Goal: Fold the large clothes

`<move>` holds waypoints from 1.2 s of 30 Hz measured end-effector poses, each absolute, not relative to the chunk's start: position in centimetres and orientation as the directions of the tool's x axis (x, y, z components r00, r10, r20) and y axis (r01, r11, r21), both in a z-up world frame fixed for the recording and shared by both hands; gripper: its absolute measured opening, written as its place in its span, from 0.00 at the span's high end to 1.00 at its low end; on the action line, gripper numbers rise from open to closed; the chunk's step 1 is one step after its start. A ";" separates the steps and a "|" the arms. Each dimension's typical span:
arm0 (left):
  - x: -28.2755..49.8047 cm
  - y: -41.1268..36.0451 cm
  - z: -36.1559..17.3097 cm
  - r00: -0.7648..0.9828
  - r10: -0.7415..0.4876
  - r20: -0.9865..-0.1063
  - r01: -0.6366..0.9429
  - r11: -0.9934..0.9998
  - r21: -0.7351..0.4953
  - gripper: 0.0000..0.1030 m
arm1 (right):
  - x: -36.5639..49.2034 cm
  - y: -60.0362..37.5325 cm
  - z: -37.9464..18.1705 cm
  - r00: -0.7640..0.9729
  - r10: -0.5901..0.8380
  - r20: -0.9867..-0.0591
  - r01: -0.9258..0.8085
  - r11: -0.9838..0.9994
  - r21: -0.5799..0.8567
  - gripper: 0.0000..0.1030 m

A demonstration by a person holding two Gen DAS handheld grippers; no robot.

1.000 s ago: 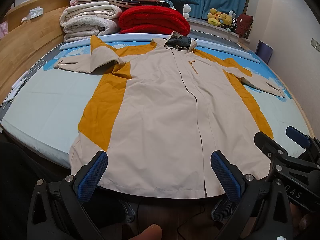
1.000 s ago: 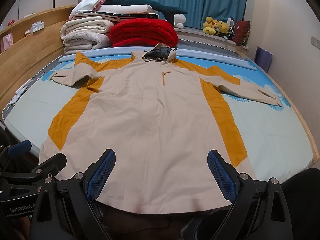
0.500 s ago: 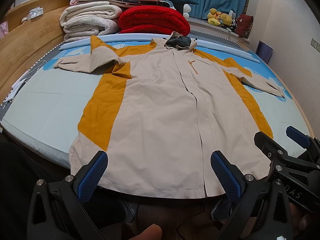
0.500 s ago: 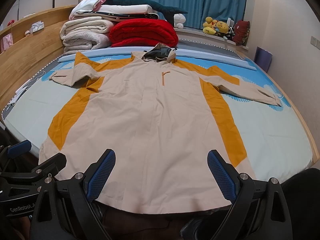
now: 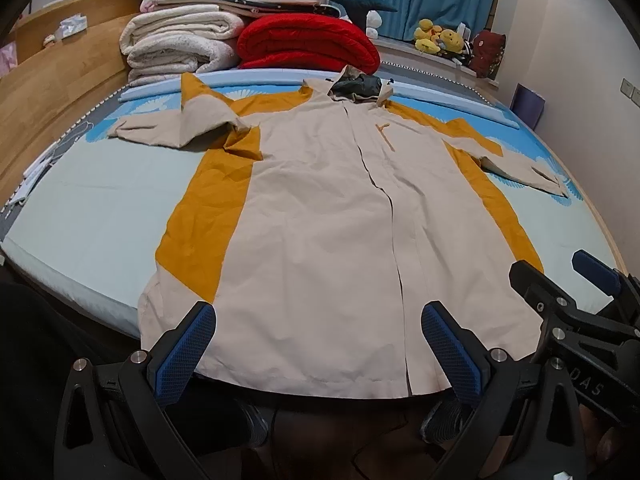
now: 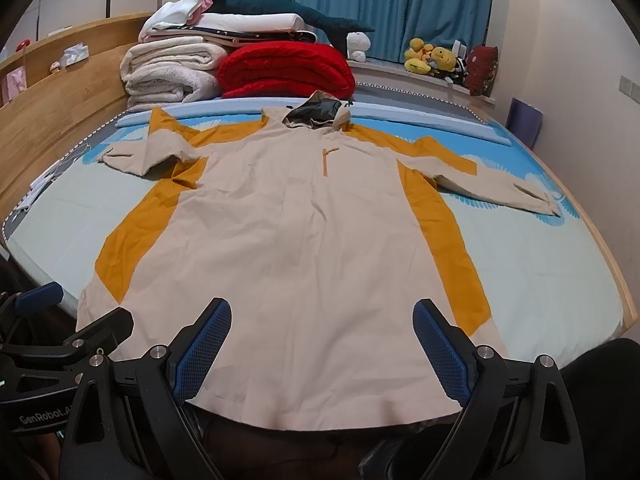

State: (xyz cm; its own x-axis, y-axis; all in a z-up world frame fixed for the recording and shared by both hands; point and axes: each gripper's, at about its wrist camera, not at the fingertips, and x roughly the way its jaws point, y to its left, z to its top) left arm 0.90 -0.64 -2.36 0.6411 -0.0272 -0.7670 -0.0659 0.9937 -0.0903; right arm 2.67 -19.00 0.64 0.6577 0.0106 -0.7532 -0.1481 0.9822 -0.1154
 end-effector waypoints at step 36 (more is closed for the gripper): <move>13.9 4.6 6.7 0.714 0.003 -0.700 -0.038 0.999 -0.035 0.71 | 15.0 -19.9 9.6 0.755 0.108 -0.646 -0.158 0.987 -0.020 0.38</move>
